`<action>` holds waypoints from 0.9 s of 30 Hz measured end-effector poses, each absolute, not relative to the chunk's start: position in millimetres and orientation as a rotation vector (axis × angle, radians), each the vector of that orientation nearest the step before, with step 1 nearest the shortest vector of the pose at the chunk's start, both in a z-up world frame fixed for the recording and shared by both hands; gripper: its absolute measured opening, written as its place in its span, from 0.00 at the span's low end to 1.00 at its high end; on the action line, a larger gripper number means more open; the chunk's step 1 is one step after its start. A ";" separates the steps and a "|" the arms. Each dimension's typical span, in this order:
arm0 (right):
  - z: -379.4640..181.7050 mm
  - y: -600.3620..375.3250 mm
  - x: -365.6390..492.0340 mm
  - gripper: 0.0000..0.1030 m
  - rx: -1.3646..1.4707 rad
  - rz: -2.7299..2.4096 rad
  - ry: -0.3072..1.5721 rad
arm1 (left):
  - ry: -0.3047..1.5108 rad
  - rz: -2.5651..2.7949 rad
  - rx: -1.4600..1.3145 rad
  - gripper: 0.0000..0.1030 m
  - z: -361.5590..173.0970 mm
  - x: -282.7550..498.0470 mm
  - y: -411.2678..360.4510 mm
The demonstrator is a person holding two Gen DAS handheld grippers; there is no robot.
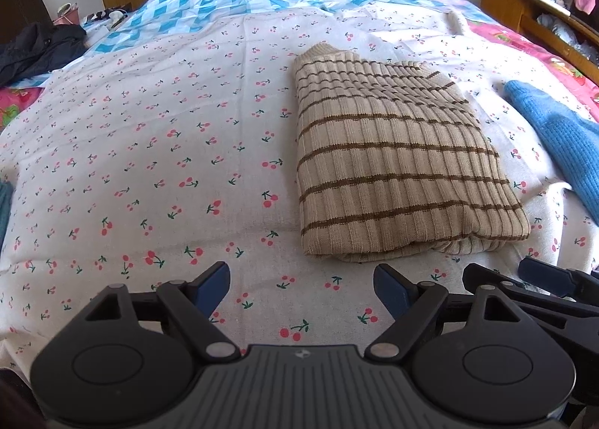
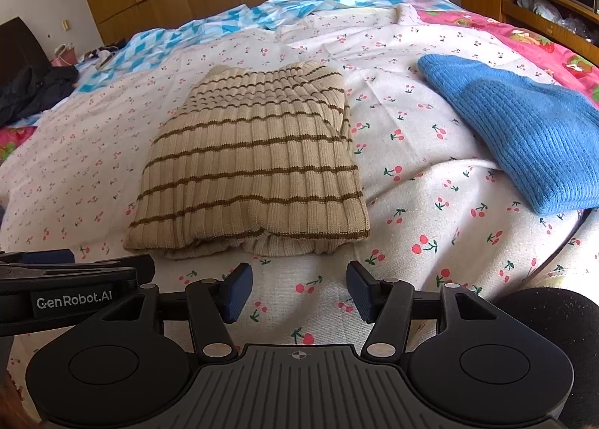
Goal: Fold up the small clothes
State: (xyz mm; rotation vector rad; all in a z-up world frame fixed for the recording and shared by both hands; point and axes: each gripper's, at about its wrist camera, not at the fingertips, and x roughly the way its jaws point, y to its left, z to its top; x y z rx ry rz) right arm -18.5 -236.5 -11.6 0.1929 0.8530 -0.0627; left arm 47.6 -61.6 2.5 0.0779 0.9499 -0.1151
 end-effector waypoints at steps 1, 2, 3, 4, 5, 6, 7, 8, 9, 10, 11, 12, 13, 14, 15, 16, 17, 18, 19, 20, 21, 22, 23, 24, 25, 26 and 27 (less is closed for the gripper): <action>-11.5 -236.6 -18.4 0.54 0.194 -0.062 0.853 | 0.954 -0.116 0.072 0.85 2.4 47.8 -61.1; -11.5 -236.6 -18.4 0.54 0.193 -0.062 0.853 | 0.957 -0.117 0.068 0.85 2.3 47.9 -60.8; -11.6 -236.5 -18.4 0.54 0.192 -0.061 0.854 | 0.958 -0.117 0.067 0.85 2.1 47.8 -60.8; -11.5 -236.5 -18.4 0.54 0.191 -0.061 0.854 | 0.959 -0.116 0.066 0.85 2.0 47.6 -60.5; -11.6 -236.5 -18.5 0.54 0.190 -0.062 0.853 | 0.960 -0.114 0.064 0.85 1.9 47.5 -60.6; -11.6 -236.6 -18.5 0.54 0.191 -0.061 0.853 | 0.962 -0.112 0.061 0.85 1.7 47.4 -60.9; -11.7 -236.7 -18.5 0.54 0.193 -0.061 0.853 | 0.962 -0.110 0.058 0.85 1.6 47.2 -60.7; -11.6 -236.8 -18.5 0.54 0.195 -0.060 0.853 | 0.961 -0.110 0.056 0.85 1.9 46.9 -60.5; -11.5 -236.8 -18.7 0.54 0.197 -0.060 0.852 | 0.959 -0.110 0.057 0.85 2.1 46.5 -60.6; -11.4 -236.9 -18.8 0.54 0.198 -0.060 0.851 | 0.957 -0.109 0.057 0.85 2.5 46.2 -60.7; -11.3 -237.2 -18.7 0.54 0.200 -0.059 0.851 | 0.956 -0.108 0.058 0.85 2.8 46.2 -60.9; -11.3 -237.2 -18.7 0.54 0.199 -0.060 0.852 | 0.955 -0.107 0.058 0.85 3.0 46.0 -61.1; -11.2 -237.2 -18.8 0.54 0.199 -0.060 0.852 | 0.954 -0.105 0.058 0.85 3.3 45.7 -61.2; -11.2 -237.3 -18.7 0.54 0.199 -0.059 0.852 | 0.954 -0.104 0.058 0.85 3.4 45.5 -61.3; -11.3 -237.3 -18.7 0.54 0.200 -0.059 0.852 | 0.954 -0.103 0.057 0.85 3.5 45.2 -61.2; -11.2 -237.5 -19.0 0.54 0.201 -0.059 0.853 | 0.955 -0.104 0.055 0.85 3.7 44.7 -60.8; -11.1 -237.7 -19.3 0.54 0.202 -0.059 0.854 | 0.955 -0.104 0.053 0.85 3.8 44.6 -60.7; -11.1 -238.0 -19.6 0.54 0.202 -0.058 0.853 | 0.956 -0.104 0.051 0.85 3.7 44.5 -60.7; -11.1 -238.1 -19.5 0.54 0.203 -0.058 0.853 | 0.958 -0.104 0.048 0.85 3.7 44.4 -60.4; -10.9 -238.1 -19.7 0.54 0.203 -0.058 0.853 | 0.958 -0.104 0.045 0.85 3.9 44.1 -60.2; -11.1 -238.1 -19.5 0.54 0.203 -0.058 0.854 | 0.959 -0.104 0.043 0.85 4.0 43.9 -60.0; -11.1 -238.1 -19.6 0.54 0.202 -0.058 0.854 | 0.958 -0.103 0.042 0.85 4.0 43.7 -60.0; -11.0 -238.1 -19.6 0.54 0.202 -0.058 0.853 | 0.956 -0.103 0.044 0.85 4.1 43.4 -60.0; -11.1 -238.2 -19.6 0.54 0.202 -0.058 0.853 | 0.955 -0.103 0.045 0.85 4.2 43.0 -60.3; -11.1 -238.2 -19.6 0.54 0.203 -0.058 0.853 | 0.954 -0.103 0.045 0.85 4.3 42.8 -60.2; -11.1 -238.2 -19.7 0.54 0.203 -0.058 0.854 | 0.953 -0.102 0.045 0.85 4.5 42.8 -60.4; -11.0 -238.2 -19.8 0.54 0.203 -0.058 0.853 | 0.952 -0.102 0.045 0.85 4.7 42.5 -60.3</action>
